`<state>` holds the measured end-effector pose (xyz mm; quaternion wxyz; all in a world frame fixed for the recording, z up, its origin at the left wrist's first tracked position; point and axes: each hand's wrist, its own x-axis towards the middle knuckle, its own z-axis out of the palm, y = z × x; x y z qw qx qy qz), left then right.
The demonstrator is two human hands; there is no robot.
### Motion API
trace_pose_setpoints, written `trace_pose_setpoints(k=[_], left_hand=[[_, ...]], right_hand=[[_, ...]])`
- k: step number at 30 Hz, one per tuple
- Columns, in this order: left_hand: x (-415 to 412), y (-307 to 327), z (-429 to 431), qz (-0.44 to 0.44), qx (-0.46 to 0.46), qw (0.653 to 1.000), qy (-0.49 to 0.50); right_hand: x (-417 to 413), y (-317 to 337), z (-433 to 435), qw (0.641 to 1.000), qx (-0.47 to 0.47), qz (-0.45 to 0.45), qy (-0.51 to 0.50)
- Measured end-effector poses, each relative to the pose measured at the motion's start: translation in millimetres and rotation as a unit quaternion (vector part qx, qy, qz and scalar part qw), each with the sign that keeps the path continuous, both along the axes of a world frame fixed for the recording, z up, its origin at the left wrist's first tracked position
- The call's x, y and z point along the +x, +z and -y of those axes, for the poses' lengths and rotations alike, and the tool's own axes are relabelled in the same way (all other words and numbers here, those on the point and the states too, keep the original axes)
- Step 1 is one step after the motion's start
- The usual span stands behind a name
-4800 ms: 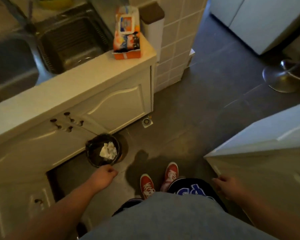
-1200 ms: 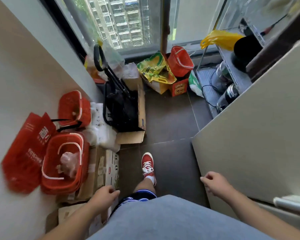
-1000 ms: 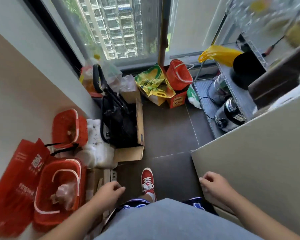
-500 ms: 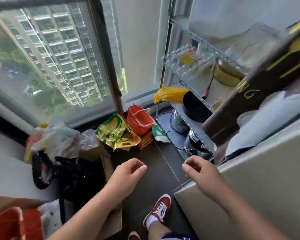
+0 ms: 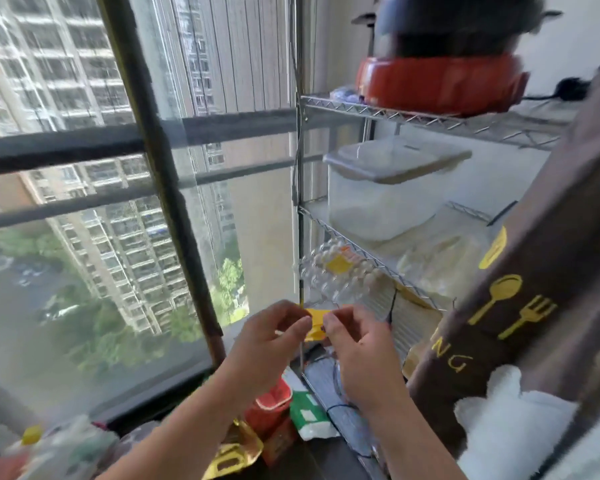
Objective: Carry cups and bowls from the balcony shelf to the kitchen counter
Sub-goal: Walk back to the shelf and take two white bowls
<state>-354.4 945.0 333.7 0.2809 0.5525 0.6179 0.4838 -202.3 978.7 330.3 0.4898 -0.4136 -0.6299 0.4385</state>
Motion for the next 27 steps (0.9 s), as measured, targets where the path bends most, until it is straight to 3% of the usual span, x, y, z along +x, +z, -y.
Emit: trace_pose_setpoints(k=[7, 13, 19, 27], left_hand=[[-12, 81, -57, -0.013, 0.113, 0.993, -0.044], [-19, 154, -117, 0.011, 0.216, 0.97, -0.108], [-28, 234, -184, -0.01, 0.313, 0.933, -0.179], [-17, 340, -247, -0.076, 0.394, 0.886, -0.232]], right_hand=[[-25, 81, -50, 0.988, 0.118, -0.06, -0.075], [-25, 146, -94, 0.96, 0.214, -0.024, -0.179], [-15, 222, -134, 0.9, 0.331, 0.046, -0.279], [-4, 322, -158, 0.818, 0.416, 0.127, -0.376]])
